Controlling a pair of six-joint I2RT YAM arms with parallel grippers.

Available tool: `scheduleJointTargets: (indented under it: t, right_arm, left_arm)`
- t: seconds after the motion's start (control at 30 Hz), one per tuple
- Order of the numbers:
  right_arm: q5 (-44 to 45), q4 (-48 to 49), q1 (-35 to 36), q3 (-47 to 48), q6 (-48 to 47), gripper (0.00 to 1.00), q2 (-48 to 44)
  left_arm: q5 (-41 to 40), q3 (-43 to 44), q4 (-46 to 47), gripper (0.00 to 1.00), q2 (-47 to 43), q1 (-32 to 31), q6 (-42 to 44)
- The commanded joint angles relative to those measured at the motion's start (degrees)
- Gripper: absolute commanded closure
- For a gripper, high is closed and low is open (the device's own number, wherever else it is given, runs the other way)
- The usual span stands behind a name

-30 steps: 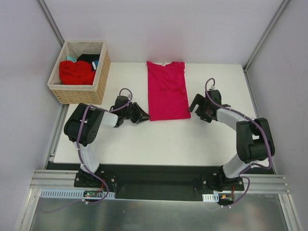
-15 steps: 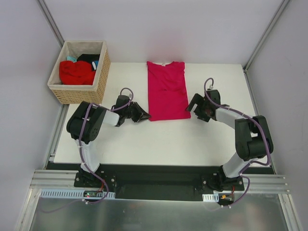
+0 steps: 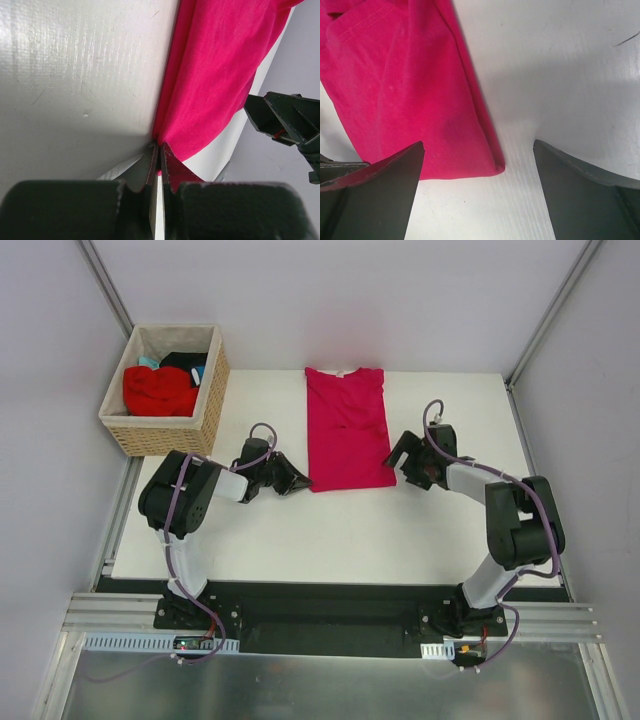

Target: Fold and stack the t-shirts

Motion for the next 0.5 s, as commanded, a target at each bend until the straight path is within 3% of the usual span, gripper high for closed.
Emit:
scheduleJointTargets:
  t: [0.0, 0.17, 0.33, 0.47]
  right_arm:
    - [-1.79, -0.59, 0.97, -0.25, 1.41, 0.05, 2.65]
    - [-3.28, 1.43, 1.15, -1.74, 3.16, 0.14, 4.58]
    - [-3.90, 2.32, 1.77, -3.41, 3.78, 0.32, 4.59]
    - [-2.68, 1.62, 2.12, -5.60, 3.78, 0.38, 3.01]
  left_arm:
    - [-0.16, 0.34, -1.04, 1.00, 0.94, -0.27, 1.14]
    - [-0.34, 0.07, -0.95, 1.00, 0.68, -0.27, 1.23]
    - [-0.51, -0.36, -0.86, 1.00, 0.77, -0.27, 1.14]
    - [-0.69, -0.45, -0.78, 1.00, 0.59, -0.18, 1.14]
